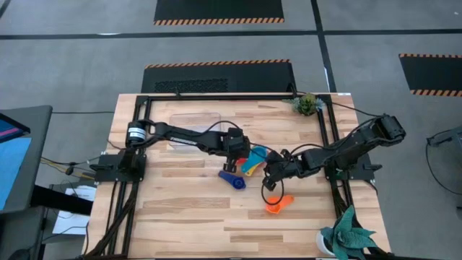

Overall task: Nest measuring cups in basket
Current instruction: Adjust the stacked measuring cups on the table

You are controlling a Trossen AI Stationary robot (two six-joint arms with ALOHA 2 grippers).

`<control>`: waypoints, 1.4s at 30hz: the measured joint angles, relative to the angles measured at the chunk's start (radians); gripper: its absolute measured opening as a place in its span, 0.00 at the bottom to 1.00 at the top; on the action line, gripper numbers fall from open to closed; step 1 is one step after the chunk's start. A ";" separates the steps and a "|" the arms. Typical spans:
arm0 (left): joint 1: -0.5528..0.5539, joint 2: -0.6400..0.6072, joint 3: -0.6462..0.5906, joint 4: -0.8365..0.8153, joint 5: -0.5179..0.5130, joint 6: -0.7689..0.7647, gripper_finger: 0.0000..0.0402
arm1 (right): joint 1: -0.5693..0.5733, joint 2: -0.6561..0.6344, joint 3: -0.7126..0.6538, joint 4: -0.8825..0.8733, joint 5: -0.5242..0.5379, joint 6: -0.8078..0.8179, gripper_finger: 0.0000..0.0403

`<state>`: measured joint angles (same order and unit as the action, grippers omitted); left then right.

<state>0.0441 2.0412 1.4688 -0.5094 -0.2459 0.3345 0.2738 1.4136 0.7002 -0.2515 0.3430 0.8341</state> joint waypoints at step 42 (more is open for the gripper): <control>-0.029 0.006 0.003 0.017 0.082 -0.078 0.00 | -0.021 0.290 0.129 0.127 0.019 -0.031 0.01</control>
<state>0.0153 2.0472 1.4719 -0.4926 -0.1641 0.2564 0.2530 1.7031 0.8288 -0.1246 0.3622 0.8036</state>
